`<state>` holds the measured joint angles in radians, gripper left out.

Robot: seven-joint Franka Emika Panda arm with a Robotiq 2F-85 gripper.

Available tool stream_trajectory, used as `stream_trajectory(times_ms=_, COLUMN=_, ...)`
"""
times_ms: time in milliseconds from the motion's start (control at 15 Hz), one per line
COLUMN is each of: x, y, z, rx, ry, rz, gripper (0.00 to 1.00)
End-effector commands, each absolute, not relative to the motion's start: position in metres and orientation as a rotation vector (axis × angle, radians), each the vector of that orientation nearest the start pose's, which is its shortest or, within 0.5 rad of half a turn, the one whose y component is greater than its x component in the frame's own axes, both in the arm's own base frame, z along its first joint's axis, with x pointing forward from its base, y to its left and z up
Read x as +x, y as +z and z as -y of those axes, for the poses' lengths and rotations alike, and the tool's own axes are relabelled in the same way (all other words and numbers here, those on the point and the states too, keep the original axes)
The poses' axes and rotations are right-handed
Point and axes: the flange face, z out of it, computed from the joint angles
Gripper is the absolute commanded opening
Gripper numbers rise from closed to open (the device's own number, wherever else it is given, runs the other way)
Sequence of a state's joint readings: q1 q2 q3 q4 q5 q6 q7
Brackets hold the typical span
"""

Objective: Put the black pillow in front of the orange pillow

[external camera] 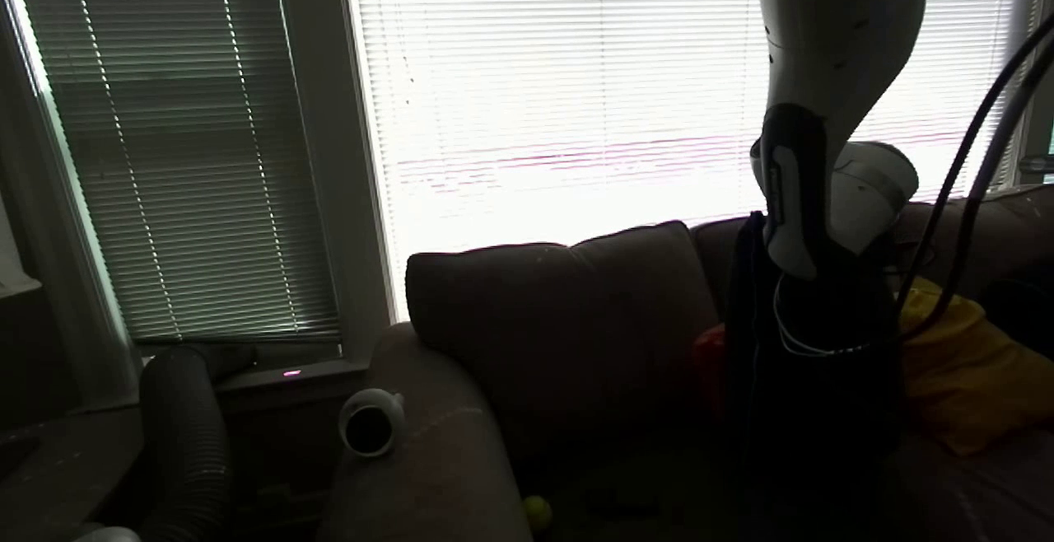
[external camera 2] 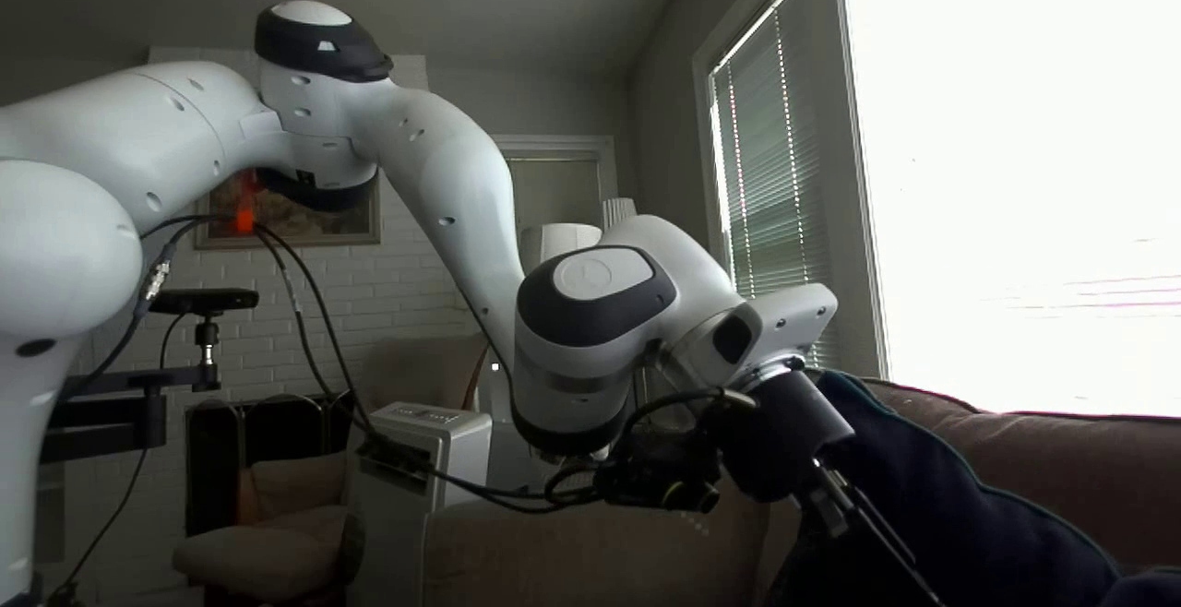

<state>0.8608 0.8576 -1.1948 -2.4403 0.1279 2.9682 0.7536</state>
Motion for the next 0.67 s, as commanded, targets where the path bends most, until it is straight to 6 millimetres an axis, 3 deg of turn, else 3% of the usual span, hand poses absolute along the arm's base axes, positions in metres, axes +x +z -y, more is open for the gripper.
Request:
stream_trajectory(times_ms=0, x=0.468, y=0.188, z=0.198, rx=2.185, ry=0.496, rz=1.06, gripper=0.01)
stream_trajectory(times_ms=133, x=0.47, y=0.19, z=0.176, rx=2.319, ry=0.488, rz=0.955, gripper=0.01)
stream_trajectory(times_ms=267, x=0.469, y=0.193, z=0.169, rx=2.351, ry=0.437, rz=0.851, gripper=0.01)
stream_trajectory(times_ms=600, x=0.444, y=0.209, z=0.18, rx=2.325, ry=0.275, rz=0.763, gripper=0.01)
